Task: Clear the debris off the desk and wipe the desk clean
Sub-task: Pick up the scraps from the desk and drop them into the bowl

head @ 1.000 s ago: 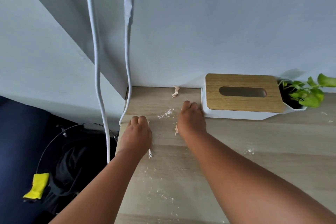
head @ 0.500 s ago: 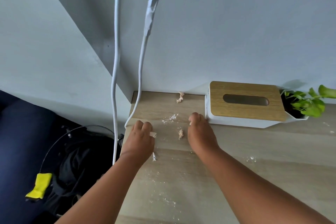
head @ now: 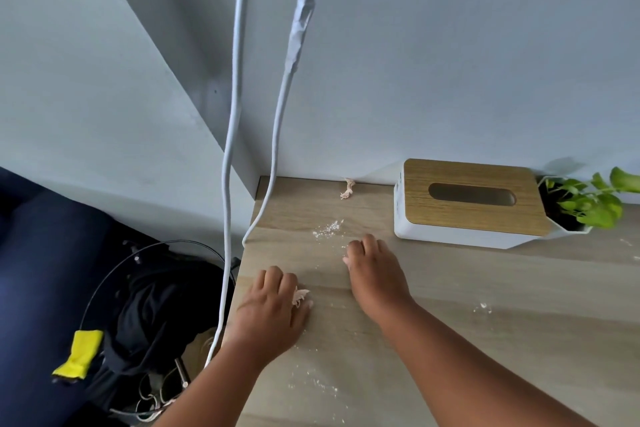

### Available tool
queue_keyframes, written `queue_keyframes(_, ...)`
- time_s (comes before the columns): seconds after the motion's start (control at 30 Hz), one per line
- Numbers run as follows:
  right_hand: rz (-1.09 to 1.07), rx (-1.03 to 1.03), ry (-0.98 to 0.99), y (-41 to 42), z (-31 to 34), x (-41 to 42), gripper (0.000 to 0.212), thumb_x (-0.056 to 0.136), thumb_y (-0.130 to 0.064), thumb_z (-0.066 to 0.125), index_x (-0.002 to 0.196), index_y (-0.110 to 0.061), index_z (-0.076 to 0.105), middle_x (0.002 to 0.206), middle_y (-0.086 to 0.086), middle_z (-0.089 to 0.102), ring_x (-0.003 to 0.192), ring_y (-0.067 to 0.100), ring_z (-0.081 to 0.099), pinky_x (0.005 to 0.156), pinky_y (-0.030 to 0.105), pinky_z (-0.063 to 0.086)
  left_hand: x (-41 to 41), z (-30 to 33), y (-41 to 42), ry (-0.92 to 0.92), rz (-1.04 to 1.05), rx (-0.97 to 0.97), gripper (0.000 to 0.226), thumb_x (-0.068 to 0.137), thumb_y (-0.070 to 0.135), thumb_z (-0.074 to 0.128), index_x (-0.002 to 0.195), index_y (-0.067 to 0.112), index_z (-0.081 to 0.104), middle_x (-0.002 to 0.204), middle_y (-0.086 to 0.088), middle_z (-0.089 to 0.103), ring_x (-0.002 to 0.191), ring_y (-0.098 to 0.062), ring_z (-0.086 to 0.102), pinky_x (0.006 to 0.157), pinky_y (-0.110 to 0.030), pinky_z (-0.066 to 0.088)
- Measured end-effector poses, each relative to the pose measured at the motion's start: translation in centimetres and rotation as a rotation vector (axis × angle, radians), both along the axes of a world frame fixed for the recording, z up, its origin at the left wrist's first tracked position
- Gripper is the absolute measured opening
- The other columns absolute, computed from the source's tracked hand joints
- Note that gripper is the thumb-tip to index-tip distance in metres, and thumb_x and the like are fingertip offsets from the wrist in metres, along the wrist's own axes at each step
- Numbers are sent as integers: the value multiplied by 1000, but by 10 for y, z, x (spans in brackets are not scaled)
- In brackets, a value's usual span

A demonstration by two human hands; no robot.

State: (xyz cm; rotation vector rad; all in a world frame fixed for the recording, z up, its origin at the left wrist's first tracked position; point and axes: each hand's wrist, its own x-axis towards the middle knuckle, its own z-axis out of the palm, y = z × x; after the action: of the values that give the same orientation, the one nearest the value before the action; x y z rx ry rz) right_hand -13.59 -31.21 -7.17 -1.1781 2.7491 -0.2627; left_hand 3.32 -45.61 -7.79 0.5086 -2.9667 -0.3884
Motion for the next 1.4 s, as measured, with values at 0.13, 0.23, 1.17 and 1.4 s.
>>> queue_keyframes(0.13,-45,-5,-114,-5,3,-9,10,105,-15,51,110,-8,55,109,10,58,97,30,57,73,41,49,1,-9,-2,22,-50,-136,32,100,34,46,85,11,62,84,-8,55,72,-31,55,64,-42,53)
queue_keyframes(0.23,-143,-30,-222,-19,14,-19,26,96,3,43,120,-7,48,120,12,54,107,30,54,83,41,51,0,-13,-6,22,-65,-136,37,102,33,42,82,10,62,83,-9,56,70,-31,56,61,-40,53)
queue_keyframes(1.17,-341,47,-124,-82,8,-72,33,94,-4,48,126,-10,43,125,11,56,113,30,55,86,41,49,-35,20,-26,18,37,195,39,100,45,44,82,11,52,60,-5,57,48,-33,55,46,-28,21)
queue_keyframes(1.4,-225,-123,-290,-37,25,-16,37,96,-1,46,130,-15,50,122,7,55,110,28,58,85,40,51,-27,30,-6,21,321,443,26,103,39,51,87,22,41,65,1,65,62,-20,66,52,-35,45)
